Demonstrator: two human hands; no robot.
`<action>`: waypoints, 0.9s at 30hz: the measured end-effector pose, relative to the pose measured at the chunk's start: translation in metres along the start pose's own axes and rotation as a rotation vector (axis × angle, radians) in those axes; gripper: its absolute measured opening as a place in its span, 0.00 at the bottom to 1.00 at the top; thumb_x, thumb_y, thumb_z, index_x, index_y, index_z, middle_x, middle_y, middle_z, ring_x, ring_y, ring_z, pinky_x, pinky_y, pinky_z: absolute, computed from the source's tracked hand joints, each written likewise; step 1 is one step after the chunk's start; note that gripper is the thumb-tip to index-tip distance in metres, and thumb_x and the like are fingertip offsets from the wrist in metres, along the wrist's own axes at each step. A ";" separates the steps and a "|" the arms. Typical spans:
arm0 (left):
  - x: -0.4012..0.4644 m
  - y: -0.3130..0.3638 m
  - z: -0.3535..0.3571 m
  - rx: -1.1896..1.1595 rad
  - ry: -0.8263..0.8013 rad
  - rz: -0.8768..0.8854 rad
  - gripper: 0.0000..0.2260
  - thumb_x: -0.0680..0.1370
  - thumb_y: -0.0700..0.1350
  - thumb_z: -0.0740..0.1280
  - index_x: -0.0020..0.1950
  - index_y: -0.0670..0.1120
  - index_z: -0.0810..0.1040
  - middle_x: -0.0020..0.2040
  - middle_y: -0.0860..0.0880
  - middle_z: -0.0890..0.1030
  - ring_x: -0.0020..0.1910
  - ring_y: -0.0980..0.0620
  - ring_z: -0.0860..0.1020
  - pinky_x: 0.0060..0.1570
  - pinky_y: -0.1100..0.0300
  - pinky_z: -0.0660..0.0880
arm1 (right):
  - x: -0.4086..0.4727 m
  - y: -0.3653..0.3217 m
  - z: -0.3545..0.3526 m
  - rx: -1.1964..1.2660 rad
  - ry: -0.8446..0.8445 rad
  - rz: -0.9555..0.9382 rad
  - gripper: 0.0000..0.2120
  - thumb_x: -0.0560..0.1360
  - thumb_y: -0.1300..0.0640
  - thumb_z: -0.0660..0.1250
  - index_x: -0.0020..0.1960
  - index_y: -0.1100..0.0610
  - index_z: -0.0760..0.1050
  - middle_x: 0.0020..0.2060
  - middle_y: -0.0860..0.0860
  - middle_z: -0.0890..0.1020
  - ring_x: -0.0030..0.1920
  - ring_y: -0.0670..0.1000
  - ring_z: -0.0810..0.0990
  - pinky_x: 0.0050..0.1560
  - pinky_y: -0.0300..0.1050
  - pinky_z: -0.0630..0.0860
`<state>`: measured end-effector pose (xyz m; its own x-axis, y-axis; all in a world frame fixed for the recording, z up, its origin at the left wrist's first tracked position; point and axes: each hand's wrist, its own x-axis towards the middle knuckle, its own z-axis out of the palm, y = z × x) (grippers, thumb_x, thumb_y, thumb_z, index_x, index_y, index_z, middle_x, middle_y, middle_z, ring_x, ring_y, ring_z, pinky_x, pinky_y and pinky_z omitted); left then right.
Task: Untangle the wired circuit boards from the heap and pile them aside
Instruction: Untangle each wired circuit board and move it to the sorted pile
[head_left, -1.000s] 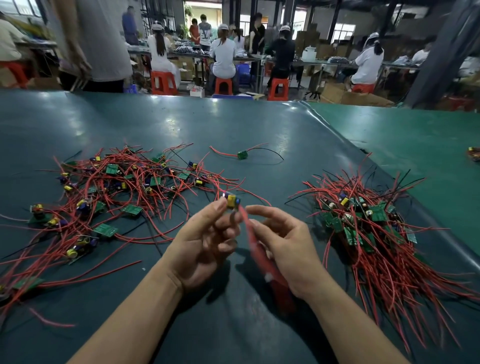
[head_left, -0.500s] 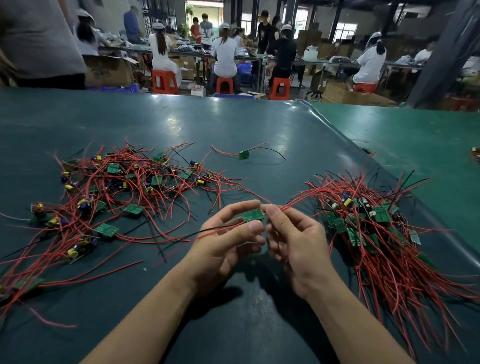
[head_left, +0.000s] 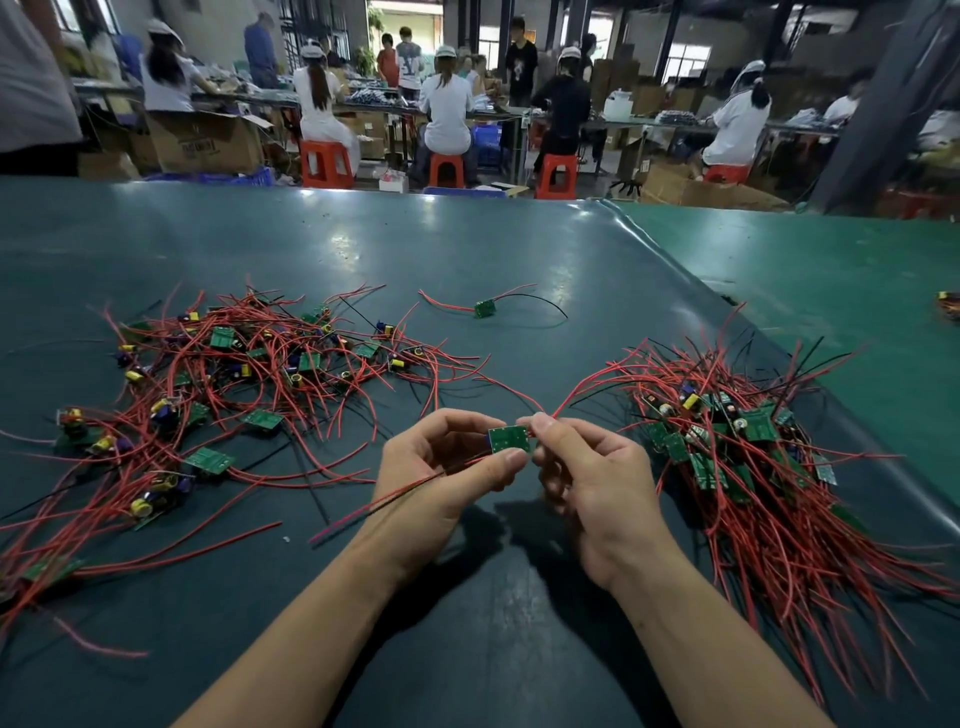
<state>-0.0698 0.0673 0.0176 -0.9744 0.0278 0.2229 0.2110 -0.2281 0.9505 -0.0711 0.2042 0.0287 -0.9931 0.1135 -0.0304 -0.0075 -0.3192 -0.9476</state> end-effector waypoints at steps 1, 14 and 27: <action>0.000 0.000 0.000 -0.009 0.003 0.004 0.13 0.67 0.33 0.76 0.49 0.35 0.79 0.37 0.45 0.84 0.34 0.51 0.81 0.38 0.63 0.78 | 0.001 -0.001 -0.001 -0.001 0.006 -0.017 0.10 0.76 0.61 0.69 0.37 0.58 0.84 0.25 0.49 0.75 0.21 0.44 0.66 0.20 0.35 0.60; 0.001 0.007 -0.005 -0.219 -0.014 0.003 0.09 0.61 0.35 0.77 0.38 0.45 0.84 0.33 0.45 0.80 0.27 0.51 0.74 0.31 0.64 0.72 | 0.014 -0.020 -0.020 0.191 0.274 -0.247 0.13 0.80 0.60 0.64 0.39 0.61 0.80 0.25 0.49 0.74 0.20 0.43 0.64 0.20 0.34 0.60; 0.011 0.011 -0.014 -0.424 0.116 -0.071 0.04 0.64 0.37 0.72 0.36 0.44 0.84 0.34 0.45 0.81 0.27 0.54 0.75 0.30 0.65 0.75 | 0.005 -0.005 -0.014 0.183 0.232 -0.106 0.08 0.82 0.60 0.60 0.50 0.57 0.78 0.27 0.51 0.77 0.18 0.45 0.65 0.18 0.35 0.61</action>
<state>-0.0788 0.0516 0.0278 -0.9927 -0.0457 0.1120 0.1165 -0.6096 0.7841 -0.0740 0.2194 0.0292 -0.9326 0.3601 -0.0261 -0.1516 -0.4561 -0.8769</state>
